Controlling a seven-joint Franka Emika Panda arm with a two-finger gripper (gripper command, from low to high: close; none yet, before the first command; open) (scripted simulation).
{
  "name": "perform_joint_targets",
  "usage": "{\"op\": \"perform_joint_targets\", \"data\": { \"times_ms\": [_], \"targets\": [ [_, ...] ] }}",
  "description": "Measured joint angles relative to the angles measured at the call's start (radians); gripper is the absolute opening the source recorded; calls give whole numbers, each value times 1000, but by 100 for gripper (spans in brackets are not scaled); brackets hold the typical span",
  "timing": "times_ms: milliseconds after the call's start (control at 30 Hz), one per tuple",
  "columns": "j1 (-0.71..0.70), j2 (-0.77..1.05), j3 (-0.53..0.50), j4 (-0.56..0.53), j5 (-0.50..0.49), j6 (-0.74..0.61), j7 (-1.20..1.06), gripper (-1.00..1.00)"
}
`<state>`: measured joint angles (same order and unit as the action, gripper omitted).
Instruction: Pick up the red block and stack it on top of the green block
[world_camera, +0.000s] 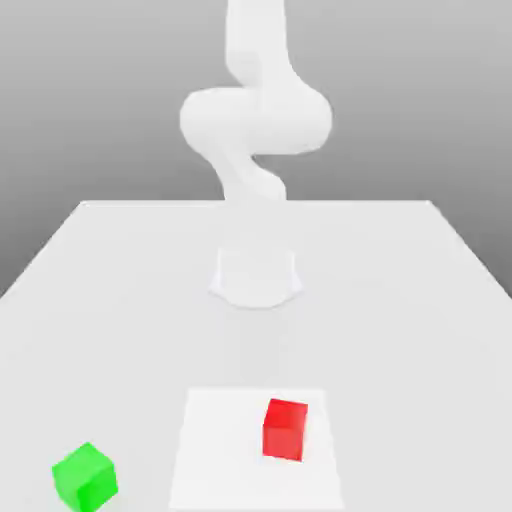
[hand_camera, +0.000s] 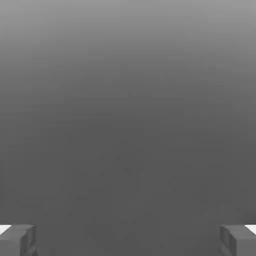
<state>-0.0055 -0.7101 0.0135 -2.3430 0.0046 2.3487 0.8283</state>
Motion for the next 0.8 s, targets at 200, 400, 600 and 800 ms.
{"op": "perform_joint_targets", "data": {
  "times_ms": [200,400,600,800],
  "targets": [
    [-13,225,36,-107,7,122,74,0],
    [-18,442,67,-211,2,240,154,0],
    [-3,660,77,-314,-13,358,242,0],
    [12,878,63,-347,-50,511,307,0]
  ]
}}
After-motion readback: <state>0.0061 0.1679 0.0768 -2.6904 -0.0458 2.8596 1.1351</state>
